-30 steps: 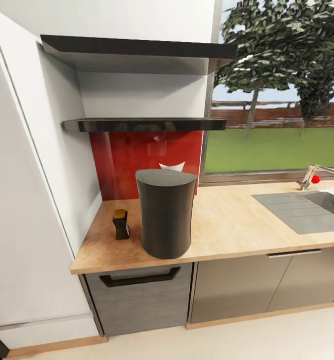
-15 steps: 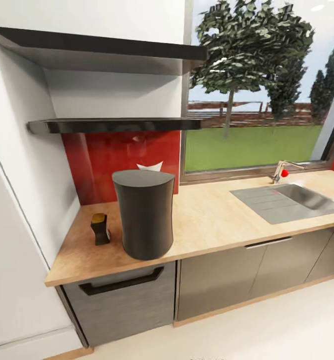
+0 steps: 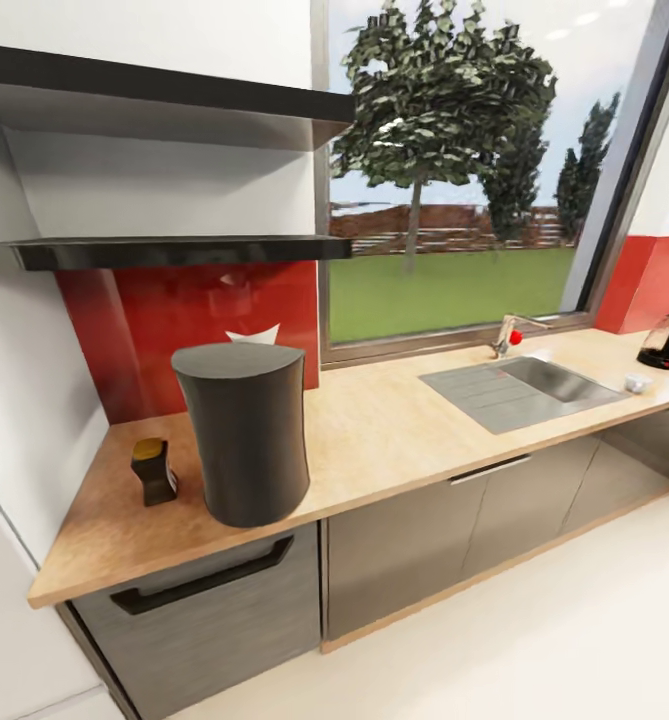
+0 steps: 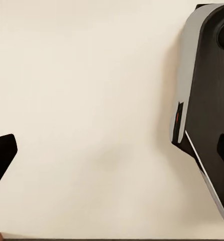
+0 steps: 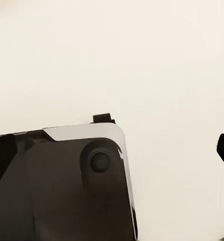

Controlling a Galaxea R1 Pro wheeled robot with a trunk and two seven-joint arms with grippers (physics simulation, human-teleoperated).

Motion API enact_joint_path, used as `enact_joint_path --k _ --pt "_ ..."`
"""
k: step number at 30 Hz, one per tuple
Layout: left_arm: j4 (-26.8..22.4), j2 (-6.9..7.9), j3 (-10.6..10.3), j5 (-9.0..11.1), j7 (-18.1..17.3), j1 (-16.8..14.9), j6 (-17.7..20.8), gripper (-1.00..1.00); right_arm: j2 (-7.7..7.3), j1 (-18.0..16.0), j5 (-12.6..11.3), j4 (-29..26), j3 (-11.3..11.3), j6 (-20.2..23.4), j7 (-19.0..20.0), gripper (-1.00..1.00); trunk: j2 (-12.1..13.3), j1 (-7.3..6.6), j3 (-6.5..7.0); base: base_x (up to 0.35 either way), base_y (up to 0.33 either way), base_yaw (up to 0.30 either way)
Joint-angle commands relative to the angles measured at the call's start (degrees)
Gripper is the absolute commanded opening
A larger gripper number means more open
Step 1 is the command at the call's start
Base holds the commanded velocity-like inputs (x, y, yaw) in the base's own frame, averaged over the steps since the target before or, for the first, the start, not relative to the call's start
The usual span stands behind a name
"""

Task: Set up a coffee station on the kitchen countertop: keep the coffee maker on the countertop, move the bottle of coffee from the kitchen shelf to the counter next to the coffee maker, place a paper coffee filter on top of the coffee maker, put the saucer next to the coffee maker with the coffee cup on the saucer, and place the electric kettle next to the coffee maker.

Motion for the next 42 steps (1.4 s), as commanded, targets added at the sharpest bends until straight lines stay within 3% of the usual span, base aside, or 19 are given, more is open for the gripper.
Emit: enact_joint_path --k 1,15,42 --pt "-0.1 -0.04 -0.6 0.6 0.1 0.0 -0.1 1.00 -0.04 0.0 0.5 0.1 -0.4 -0.2 -0.1 1.00 -0.1 0.04 -0.12 0.000 0.000 -0.268" --pt "-0.1 -0.06 -0.8 0.7 0.0 0.0 -0.1 1.00 0.09 -0.1 0.4 0.0 -0.4 -0.2 0.0 1.00 -0.1 0.04 -0.46 0.013 0.000 -0.267" --pt "-0.3 -0.33 -0.7 0.7 0.1 0.0 -0.7 1.00 0.35 0.0 0.6 0.1 -0.3 -0.2 0.2 1.00 -0.1 0.04 -1.71 0.247 -0.164 -0.236"
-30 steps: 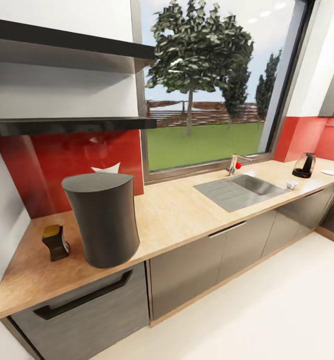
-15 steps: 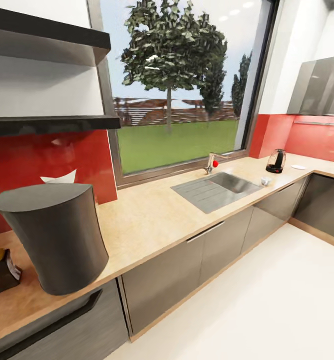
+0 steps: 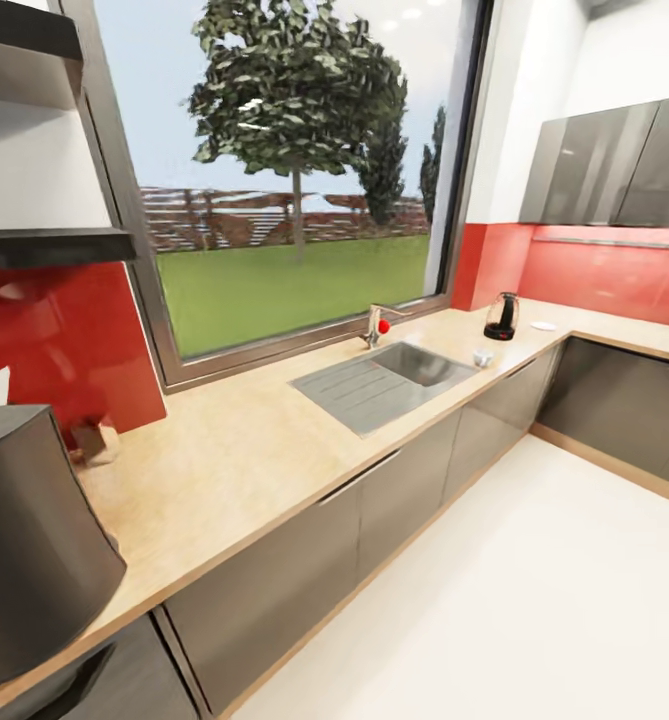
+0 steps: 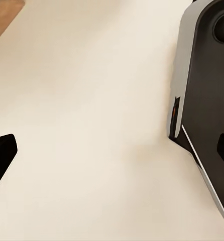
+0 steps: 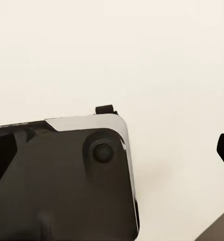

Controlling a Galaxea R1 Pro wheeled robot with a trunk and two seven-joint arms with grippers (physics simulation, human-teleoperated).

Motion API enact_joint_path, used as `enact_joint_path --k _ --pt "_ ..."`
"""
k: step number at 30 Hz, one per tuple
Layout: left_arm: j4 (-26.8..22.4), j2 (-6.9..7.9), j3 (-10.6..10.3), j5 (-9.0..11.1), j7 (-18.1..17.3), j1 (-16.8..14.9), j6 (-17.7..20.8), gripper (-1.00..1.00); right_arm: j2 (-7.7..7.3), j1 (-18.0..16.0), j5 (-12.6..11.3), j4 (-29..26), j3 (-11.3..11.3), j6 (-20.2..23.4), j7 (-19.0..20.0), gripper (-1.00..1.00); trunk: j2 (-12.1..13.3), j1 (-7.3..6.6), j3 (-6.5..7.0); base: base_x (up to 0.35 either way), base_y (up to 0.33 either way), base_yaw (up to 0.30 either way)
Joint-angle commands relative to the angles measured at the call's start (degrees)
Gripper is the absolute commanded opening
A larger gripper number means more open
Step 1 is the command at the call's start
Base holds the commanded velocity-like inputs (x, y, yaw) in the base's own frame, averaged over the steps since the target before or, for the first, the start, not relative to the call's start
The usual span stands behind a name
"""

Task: Set up a coffee station on the kitchen countertop: keep the coffee maker on the countertop, move the bottle of coffee from the kitchen shelf to the counter next to the coffee maker, place a paper coffee filter on top of the coffee maker, put the saucer next to the coffee maker with the coffee cup on the saucer, and place the electric kettle next to the coffee maker.

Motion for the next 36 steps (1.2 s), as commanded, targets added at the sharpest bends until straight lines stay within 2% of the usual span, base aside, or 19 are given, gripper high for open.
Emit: enact_joint_path --k 1,6,10,13,19,23,29,36 --pt "-0.1 0.02 -0.5 0.6 0.2 0.0 -0.1 1.00 0.04 -0.1 0.6 0.1 -0.4 -0.1 0.0 1.00 -0.1 0.06 -0.16 0.244 -0.186 -0.231" --pt "-0.2 0.01 -0.6 0.6 0.2 0.0 0.0 1.00 0.26 -0.1 0.9 0.2 -0.4 1.1 0.1 1.00 -0.1 0.06 -0.42 0.244 -0.186 -0.231" --pt "-0.2 0.02 -0.6 0.5 0.2 0.0 0.1 1.00 1.20 0.0 0.9 0.3 -0.4 7.0 0.2 1.00 -0.1 0.06 -0.60 0.244 -0.186 -0.232" --pt "-0.2 0.03 -0.6 0.5 0.2 0.0 0.1 1.00 1.89 0.9 0.9 0.3 -0.3 9.8 0.4 1.00 -0.1 0.06 -0.70 0.244 -0.186 -0.242" --pt "-1.0 -0.26 -0.6 0.7 0.2 0.0 -0.1 1.00 2.51 3.3 0.9 0.3 -0.3 10.6 0.8 1.00 -0.1 0.06 -0.91 0.244 -0.186 -0.247" --pt "-1.1 -1.39 -0.7 0.4 0.2 -0.1 -0.2 1.00 2.55 3.7 0.9 0.3 -0.3 10.6 0.8 1.00 -0.1 0.06 -1.06 0.262 -0.186 -0.248" --pt "-1.2 -1.55 -0.7 0.1 0.3 -0.5 -0.5 1.00 2.74 3.7 0.9 0.2 -0.4 10.5 0.8 1.00 -0.1 0.06 -1.30 0.279 -0.186 -0.248" --pt "-2.8 -1.83 -0.7 0.1 0.2 -0.5 -4.4 1.00 2.73 3.7 0.9 0.2 -0.3 10.4 0.7 1.00 -0.1 0.06 -1.58 0.282 -0.186 -0.248"
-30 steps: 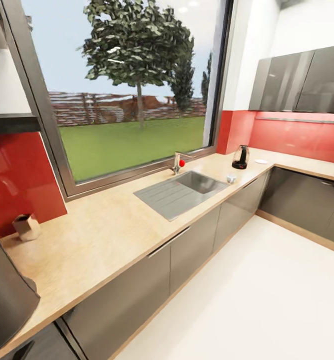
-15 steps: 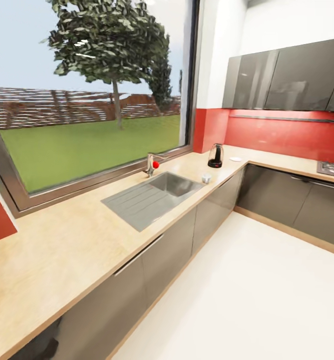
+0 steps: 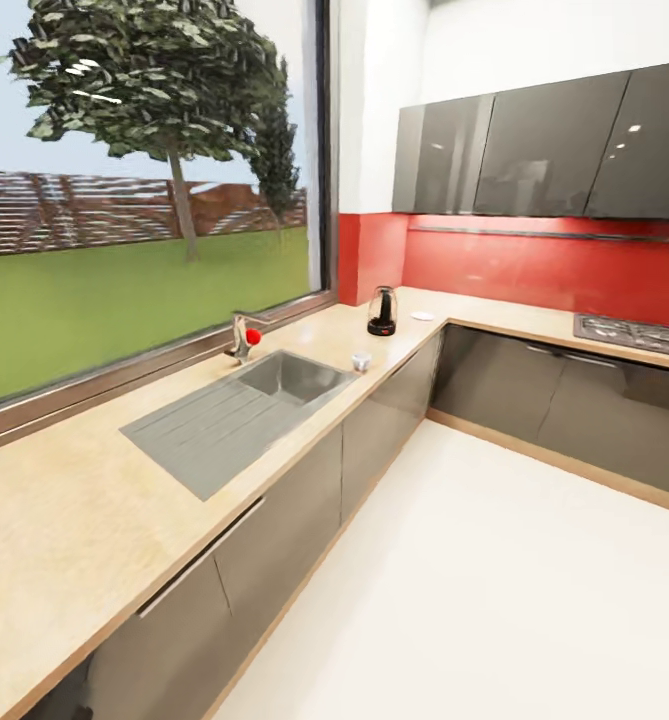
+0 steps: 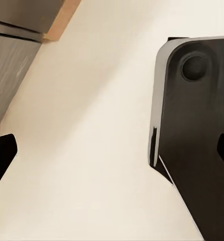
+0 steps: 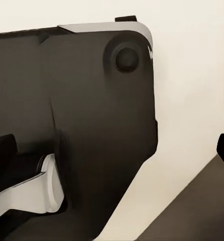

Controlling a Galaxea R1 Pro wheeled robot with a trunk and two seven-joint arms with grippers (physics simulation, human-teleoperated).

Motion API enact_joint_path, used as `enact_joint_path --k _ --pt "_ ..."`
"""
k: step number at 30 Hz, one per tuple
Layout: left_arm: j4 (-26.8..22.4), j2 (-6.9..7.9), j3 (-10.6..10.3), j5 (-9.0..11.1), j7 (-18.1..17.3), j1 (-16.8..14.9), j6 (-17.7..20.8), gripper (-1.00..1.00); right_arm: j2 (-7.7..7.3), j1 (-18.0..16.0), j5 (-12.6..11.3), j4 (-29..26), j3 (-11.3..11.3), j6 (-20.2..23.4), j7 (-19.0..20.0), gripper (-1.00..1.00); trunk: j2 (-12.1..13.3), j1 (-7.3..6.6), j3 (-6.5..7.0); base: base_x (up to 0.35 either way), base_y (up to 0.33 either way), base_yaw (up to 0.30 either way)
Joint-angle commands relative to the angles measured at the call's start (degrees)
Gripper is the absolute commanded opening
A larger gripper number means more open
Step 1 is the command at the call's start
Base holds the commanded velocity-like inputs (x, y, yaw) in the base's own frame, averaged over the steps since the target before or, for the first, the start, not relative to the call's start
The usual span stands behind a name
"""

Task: Set up a coffee station on the kitchen countertop: keep the coffee maker on the countertop, move the bottle of coffee from the kitchen shelf to the counter next to the coffee maker, place a paper coffee filter on top of the coffee maker, put the saucer next to the coffee maker with the coffee cup on the saucer, and place the electric kettle next to the coffee maker.

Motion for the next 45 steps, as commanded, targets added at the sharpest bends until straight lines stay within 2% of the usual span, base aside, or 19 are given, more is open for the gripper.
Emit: enact_joint_path --k 1,12,32,38,42,45 --pt "-0.2 -0.04 -0.5 0.6 0.2 0.0 -0.4 1.00 0.03 0.0 0.6 -0.1 -0.4 0.2 -0.2 1.00 -0.1 0.06 -0.15 0.286 -0.179 -0.248" --pt "-0.3 -0.98 -0.6 0.4 0.2 0.0 -0.8 1.00 0.11 0.0 0.5 -0.1 -0.4 0.2 -0.2 1.00 -0.1 0.06 -0.58 0.288 -0.181 -0.247" --pt "-0.3 -0.96 -0.5 0.5 0.2 0.0 -0.9 1.00 0.12 0.0 0.3 -0.2 -0.4 0.1 -0.3 1.00 -0.1 0.06 -1.37 0.195 -0.245 -0.244" --pt "-0.8 -0.69 -0.5 0.5 0.2 -0.1 -1.1 1.00 0.05 0.0 0.3 -0.4 -0.5 -0.6 -0.3 1.00 -0.1 0.06 -1.41 0.266 -0.228 -0.039" --pt "-4.4 -0.16 -0.6 0.4 0.2 -3.3 -1.1 1.00 0.11 0.0 0.3 -2.5 -0.5 -1.8 -0.4 1.00 -0.1 0.06 -1.41 0.294 -0.175 -0.003" --pt "-5.5 -0.04 -0.4 0.6 0.2 -7.1 -1.3 1.00 0.12 0.0 0.3 -5.2 -0.5 -2.2 -0.4 1.00 -0.1 0.06 -1.41 0.308 -0.138 0.000"
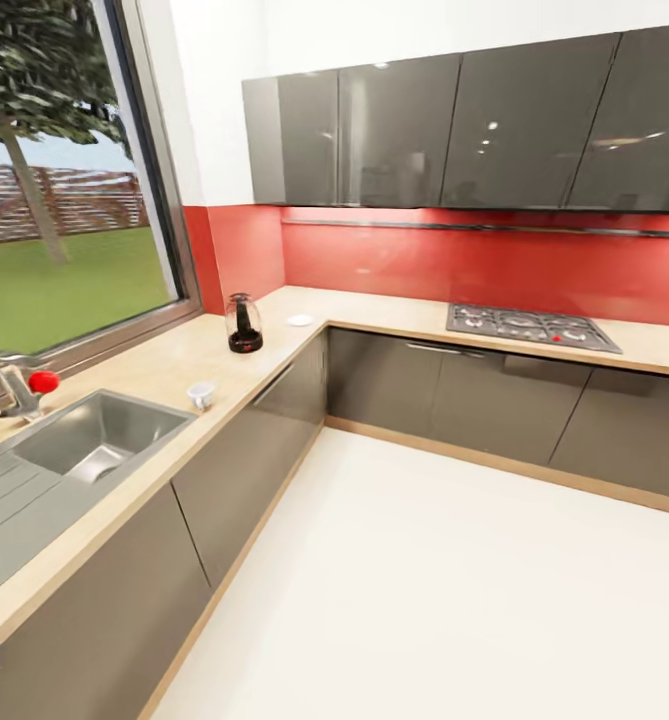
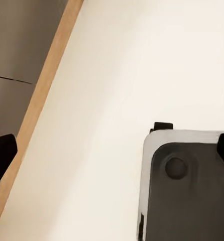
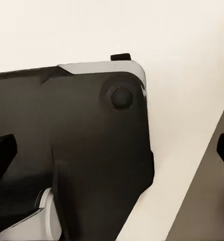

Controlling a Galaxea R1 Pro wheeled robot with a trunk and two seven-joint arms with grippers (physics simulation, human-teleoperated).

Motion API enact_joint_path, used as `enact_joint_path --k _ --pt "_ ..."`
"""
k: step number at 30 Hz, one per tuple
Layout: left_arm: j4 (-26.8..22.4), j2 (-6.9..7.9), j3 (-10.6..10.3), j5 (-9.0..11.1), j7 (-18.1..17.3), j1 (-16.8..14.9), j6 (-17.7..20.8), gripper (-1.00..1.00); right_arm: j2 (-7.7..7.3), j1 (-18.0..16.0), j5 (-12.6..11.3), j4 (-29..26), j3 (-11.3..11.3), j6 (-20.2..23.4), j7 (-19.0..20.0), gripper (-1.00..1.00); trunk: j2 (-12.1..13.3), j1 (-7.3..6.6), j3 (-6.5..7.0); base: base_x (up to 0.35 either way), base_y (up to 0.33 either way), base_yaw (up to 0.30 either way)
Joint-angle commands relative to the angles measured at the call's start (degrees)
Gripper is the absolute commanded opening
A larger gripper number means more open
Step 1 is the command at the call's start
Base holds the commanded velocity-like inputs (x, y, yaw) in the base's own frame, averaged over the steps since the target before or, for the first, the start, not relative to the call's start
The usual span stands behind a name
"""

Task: Set up a coffee station on the kitchen countertop: keep the coffee maker on the countertop, move the bottle of coffee from the kitchen shelf to the counter next to the coffee maker, place a paper coffee filter on top of the coffee maker, put the saucer next to the coffee maker with the coffee cup on the saucer, and place the electric kettle next to the coffee maker.

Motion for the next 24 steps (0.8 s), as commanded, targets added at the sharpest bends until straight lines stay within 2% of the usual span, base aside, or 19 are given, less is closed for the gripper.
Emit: enact_joint_path --k 1,5,6,8,13,24 --pt "0.0 0.02 -0.4 0.8 0.3 -0.6 -0.2 1.00 0.04 0.0 0.5 -0.3 -0.5 0.0 -0.1 1.00 -0.1 0.06 -0.12 0.310 -0.132 0.000" --pt "0.4 0.13 -0.2 0.9 0.3 -1.3 -0.3 1.00 0.04 0.0 0.4 -1.0 -0.5 -2.8 -0.1 1.00 -0.1 0.06 -0.12 0.311 -0.130 0.000" --pt "0.5 0.63 -0.2 1.0 0.3 -1.3 -0.9 1.00 0.04 0.0 0.4 -1.1 -0.5 -4.9 -0.2 1.00 -0.1 0.06 -0.12 0.313 -0.130 0.000" --pt "0.7 0.95 -0.1 1.1 0.3 -1.1 -2.4 1.00 0.04 0.0 0.3 -1.2 -0.5 -5.8 -0.2 1.00 -0.1 0.06 -0.12 0.313 -0.129 0.000" --pt "2.0 1.10 -0.1 1.1 0.3 -0.9 -4.4 1.00 0.02 0.0 0.3 -1.2 -0.6 -6.4 -0.2 1.00 -0.1 0.06 -0.12 0.313 -0.129 0.000" --pt "2.2 1.10 -0.1 1.1 0.3 -0.9 -4.6 1.00 -0.03 0.0 0.3 -1.2 -0.6 -6.5 -0.3 1.00 -0.1 0.06 -0.12 0.313 -0.129 0.000"
